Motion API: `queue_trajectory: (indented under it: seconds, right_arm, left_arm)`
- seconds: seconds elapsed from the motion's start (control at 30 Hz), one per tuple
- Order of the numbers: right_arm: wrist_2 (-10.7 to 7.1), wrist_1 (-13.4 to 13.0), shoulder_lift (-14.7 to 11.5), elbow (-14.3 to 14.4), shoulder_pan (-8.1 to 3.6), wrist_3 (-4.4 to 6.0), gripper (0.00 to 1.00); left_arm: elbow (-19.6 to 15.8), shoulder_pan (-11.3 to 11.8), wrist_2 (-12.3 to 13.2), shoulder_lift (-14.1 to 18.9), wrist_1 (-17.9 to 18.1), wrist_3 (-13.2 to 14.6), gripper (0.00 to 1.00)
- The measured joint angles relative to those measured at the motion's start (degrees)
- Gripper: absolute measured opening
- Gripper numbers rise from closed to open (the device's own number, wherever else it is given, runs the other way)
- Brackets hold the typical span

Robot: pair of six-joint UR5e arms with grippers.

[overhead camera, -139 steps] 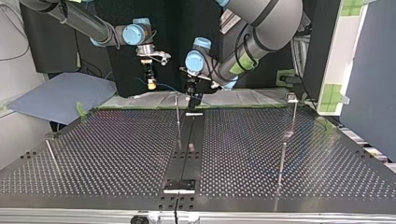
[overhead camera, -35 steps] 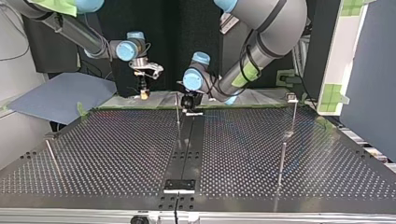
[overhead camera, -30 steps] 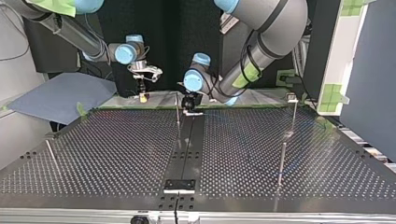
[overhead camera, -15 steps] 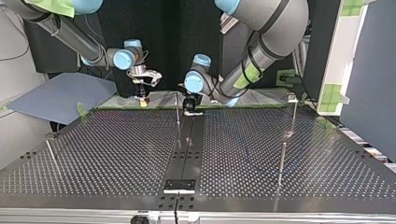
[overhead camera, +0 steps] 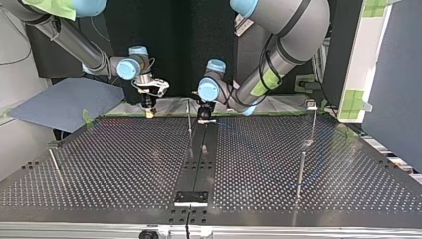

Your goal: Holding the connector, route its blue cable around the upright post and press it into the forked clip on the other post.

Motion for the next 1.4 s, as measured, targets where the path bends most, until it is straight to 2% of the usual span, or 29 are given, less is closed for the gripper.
queue_trajectory:
  seconds: [0.37, 0.87, 1.07, 1.27, 1.4]
  right_arm:
    - [-0.01, 1.72, -0.01, -1.3, -0.85, -0.42, 0.0]
    - [-0.01, 2.19, 0.0, -1.68, -1.03, -0.47, 0.0]
    - [0.01, 2.13, 0.0, -1.71, -1.02, -0.41, 0.0]
    - [-0.13, 2.19, 0.0, -1.74, -1.03, -0.42, 0.0]
    - [-0.25, 2.3, 0.0, -1.87, -1.05, -0.43, 0.0]
  left_arm:
    - [0.03, 0.35, -0.28, 0.0, -0.01, 0.02, 0.0]
    - [-0.02, 0.95, -1.24, -0.06, -0.27, 0.17, 0.0]
    - [0.07, 1.27, -1.55, -0.24, -1.39, 0.23, 0.0]
    - [2.39, 1.16, -1.5, -2.94, -4.12, 1.97, 0.0]
    - [4.56, 1.2, -0.64, -4.09, -4.83, 1.17, 0.0]
